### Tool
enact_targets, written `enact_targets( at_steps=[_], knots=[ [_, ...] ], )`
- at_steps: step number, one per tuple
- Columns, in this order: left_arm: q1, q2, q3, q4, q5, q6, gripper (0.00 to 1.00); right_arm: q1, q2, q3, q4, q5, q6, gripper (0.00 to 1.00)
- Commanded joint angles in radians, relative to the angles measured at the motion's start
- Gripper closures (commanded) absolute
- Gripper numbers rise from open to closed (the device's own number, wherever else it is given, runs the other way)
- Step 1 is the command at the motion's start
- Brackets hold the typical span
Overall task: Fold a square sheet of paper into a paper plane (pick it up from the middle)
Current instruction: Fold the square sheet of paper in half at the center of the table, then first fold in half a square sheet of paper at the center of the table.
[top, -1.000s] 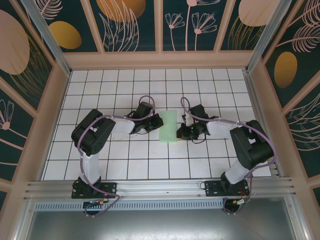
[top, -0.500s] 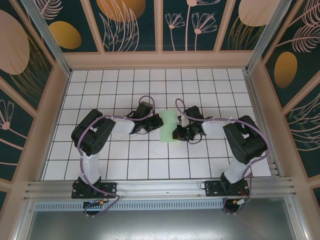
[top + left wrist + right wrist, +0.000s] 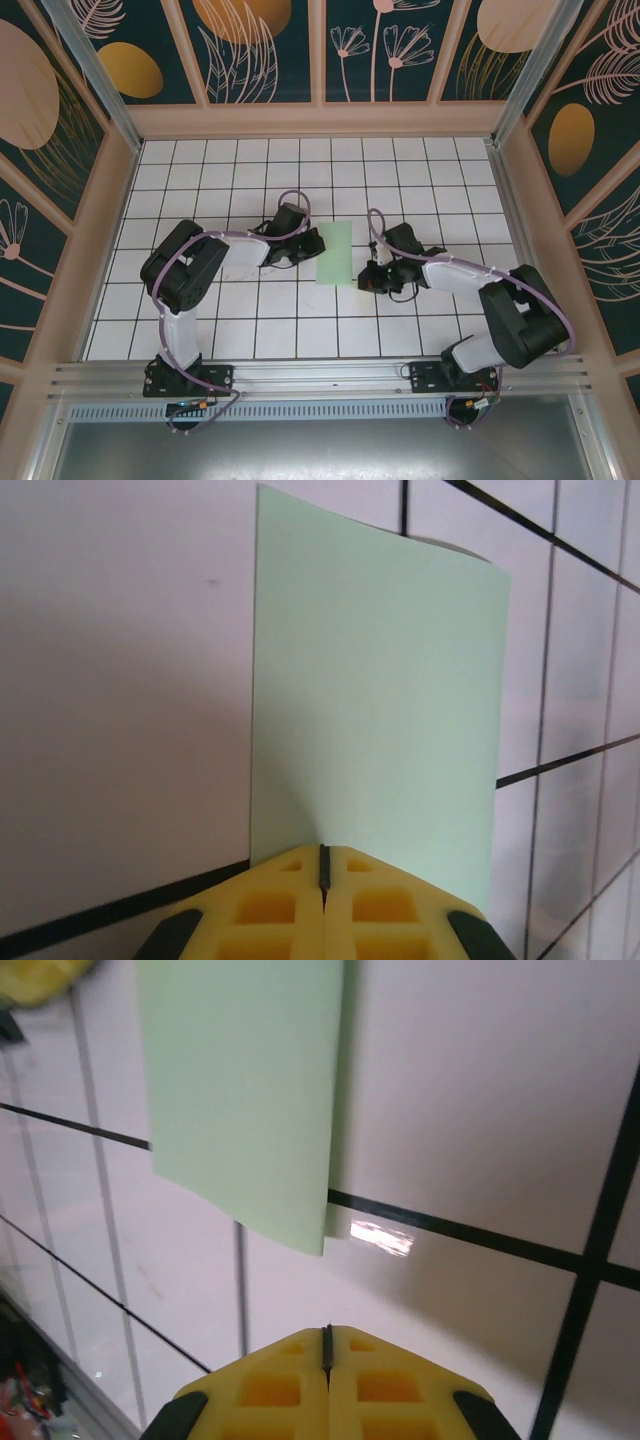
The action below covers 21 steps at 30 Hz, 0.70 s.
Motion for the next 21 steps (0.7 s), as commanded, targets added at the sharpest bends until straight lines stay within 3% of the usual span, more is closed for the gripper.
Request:
enact_targets(
  at_steps=[1, 8, 15, 18, 21],
  knots=[
    [0.019, -0.033, -0.078, -0.338, -0.182, 0.051, 1.0, 0.021, -0.022, 0.084, -0.021, 0.063, 0.043, 0.98],
    [0.02, -0.26, -0.168, -0.381, -0.269, 0.007, 1.0, 0.086, 0.101, 0.178, 0.079, 0.095, 0.105, 0.97],
    [0.02, -0.386, -0.199, -0.244, -0.184, 0.015, 1.0, 0.138, 0.249, 0.255, 0.22, 0.058, 0.171, 1.0],
    [0.021, -0.411, -0.179, -0.182, -0.126, 0.031, 0.92, 0.145, 0.317, 0.311, 0.227, 0.044, 0.185, 1.0],
    [0.025, -0.384, -0.143, -0.141, -0.069, 0.056, 0.9, 0.146, 0.381, 0.357, 0.226, 0.052, 0.2, 1.0]
  ],
)
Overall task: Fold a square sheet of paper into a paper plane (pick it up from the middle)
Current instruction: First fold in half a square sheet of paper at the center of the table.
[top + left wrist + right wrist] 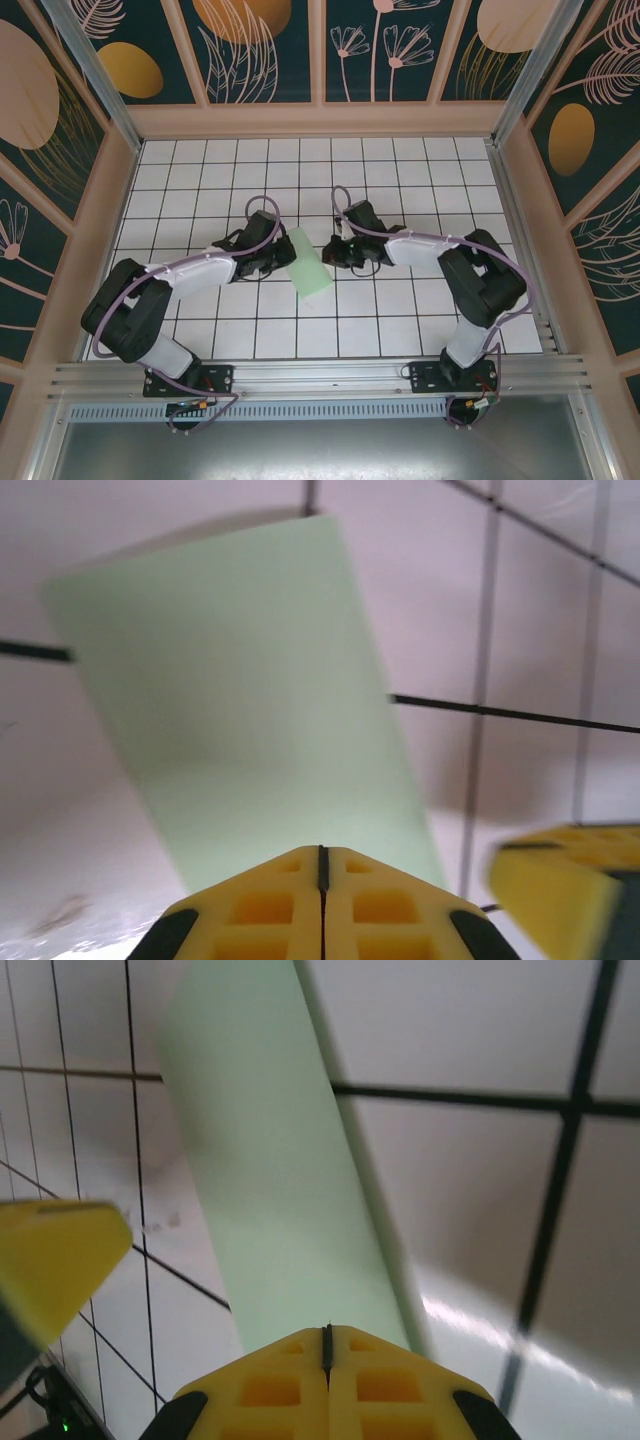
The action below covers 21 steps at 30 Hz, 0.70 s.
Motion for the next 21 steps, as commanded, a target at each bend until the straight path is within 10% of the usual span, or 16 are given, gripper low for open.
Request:
enact_targets(
  at_steps=[1, 21],
  knots=[
    [0.012, 0.023, 0.053, 0.085, 0.088, 0.039, 0.9, 0.006, 0.061, 0.062, 0.042, -0.004, 0.037, 1.0],
    [0.052, 0.319, 0.163, 0.2, 0.208, 0.072, 1.0, 0.009, 0.155, 0.128, -0.002, 0.012, 0.102, 1.0]
  ],
)
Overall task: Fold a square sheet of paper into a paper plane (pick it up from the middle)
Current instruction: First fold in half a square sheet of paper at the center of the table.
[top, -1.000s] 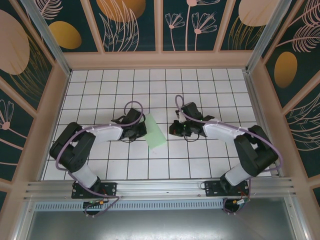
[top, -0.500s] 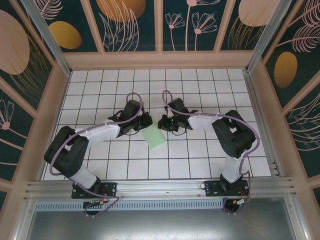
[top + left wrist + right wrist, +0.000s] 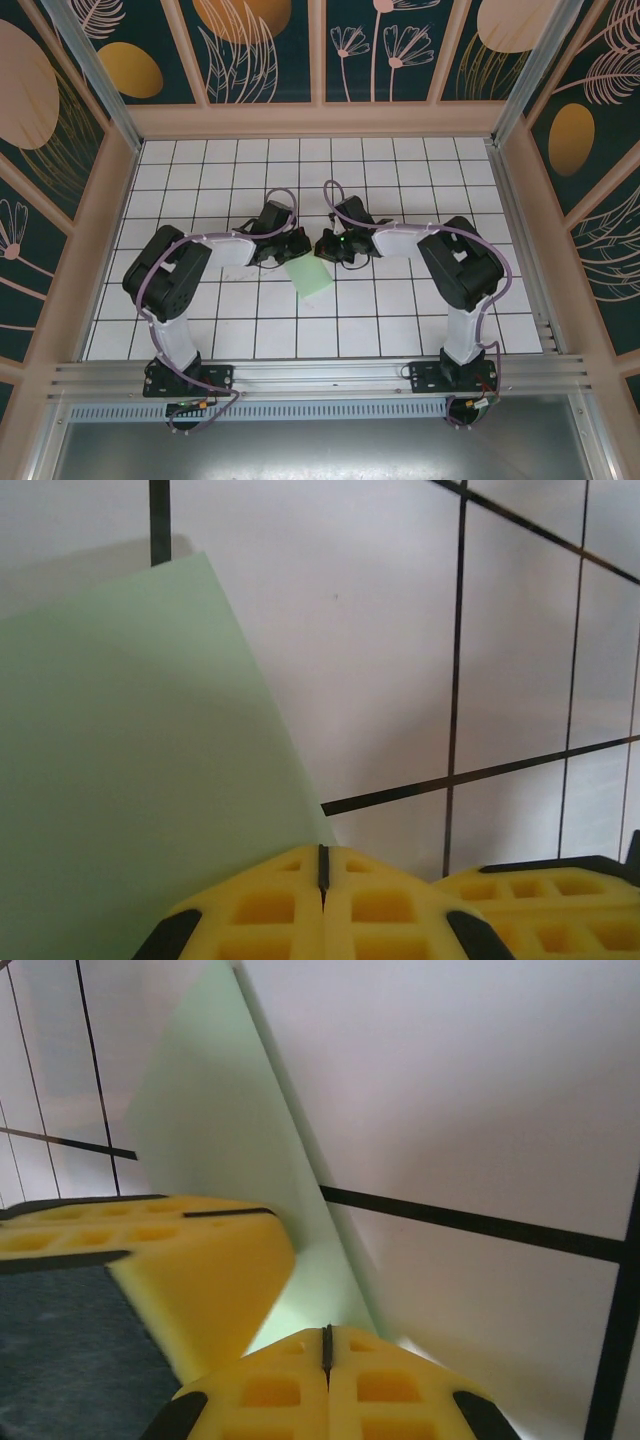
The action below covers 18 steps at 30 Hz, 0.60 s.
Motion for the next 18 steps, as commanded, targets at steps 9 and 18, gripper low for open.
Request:
enact_targets(
  at_steps=[9, 18],
  knots=[
    [0.016, 0.017, 0.004, 0.056, 0.049, 0.039, 1.0, 0.008, 0.066, 0.047, -0.053, 0.009, 0.011, 1.0],
    [0.018, 0.055, -0.006, 0.041, 0.035, 0.051, 1.0, 0.009, 0.06, 0.014, -0.077, 0.012, -0.005, 1.0]
  ],
)
